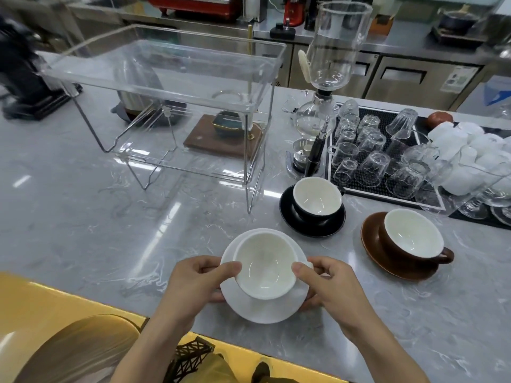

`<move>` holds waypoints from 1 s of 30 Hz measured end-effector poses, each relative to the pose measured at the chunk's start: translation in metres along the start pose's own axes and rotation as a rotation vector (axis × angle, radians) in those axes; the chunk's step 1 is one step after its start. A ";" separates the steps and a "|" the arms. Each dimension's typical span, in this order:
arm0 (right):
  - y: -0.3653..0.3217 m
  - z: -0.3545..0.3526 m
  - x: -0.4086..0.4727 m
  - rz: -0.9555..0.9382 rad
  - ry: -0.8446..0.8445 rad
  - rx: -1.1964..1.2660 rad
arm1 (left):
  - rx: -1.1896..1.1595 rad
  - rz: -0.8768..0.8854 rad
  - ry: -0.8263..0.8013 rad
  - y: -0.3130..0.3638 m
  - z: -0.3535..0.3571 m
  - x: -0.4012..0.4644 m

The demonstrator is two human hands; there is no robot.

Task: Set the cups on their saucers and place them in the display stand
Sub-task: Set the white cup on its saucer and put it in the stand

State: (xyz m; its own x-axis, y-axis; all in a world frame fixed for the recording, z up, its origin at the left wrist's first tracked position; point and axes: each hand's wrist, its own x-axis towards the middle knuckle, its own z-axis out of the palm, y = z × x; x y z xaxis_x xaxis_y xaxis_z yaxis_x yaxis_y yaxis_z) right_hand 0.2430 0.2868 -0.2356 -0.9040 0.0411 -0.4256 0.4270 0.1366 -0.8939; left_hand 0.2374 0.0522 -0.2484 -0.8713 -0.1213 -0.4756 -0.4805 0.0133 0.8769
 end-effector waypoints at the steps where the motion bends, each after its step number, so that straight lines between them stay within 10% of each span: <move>1: -0.002 0.005 0.000 -0.007 -0.009 -0.001 | -0.010 0.005 0.007 0.001 -0.006 -0.001; 30: -0.120 0.161 0.017 -0.226 -0.023 0.026 | -0.117 0.294 0.282 0.092 -0.152 0.020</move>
State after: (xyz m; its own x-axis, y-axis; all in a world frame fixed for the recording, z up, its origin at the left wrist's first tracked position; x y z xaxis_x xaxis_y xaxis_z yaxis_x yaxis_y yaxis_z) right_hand 0.1802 0.1117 -0.1581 -0.9762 -0.0099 -0.2165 0.2139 0.1143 -0.9701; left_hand 0.1915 -0.1000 -0.1667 -0.9003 -0.3958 -0.1810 -0.1873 -0.0231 0.9820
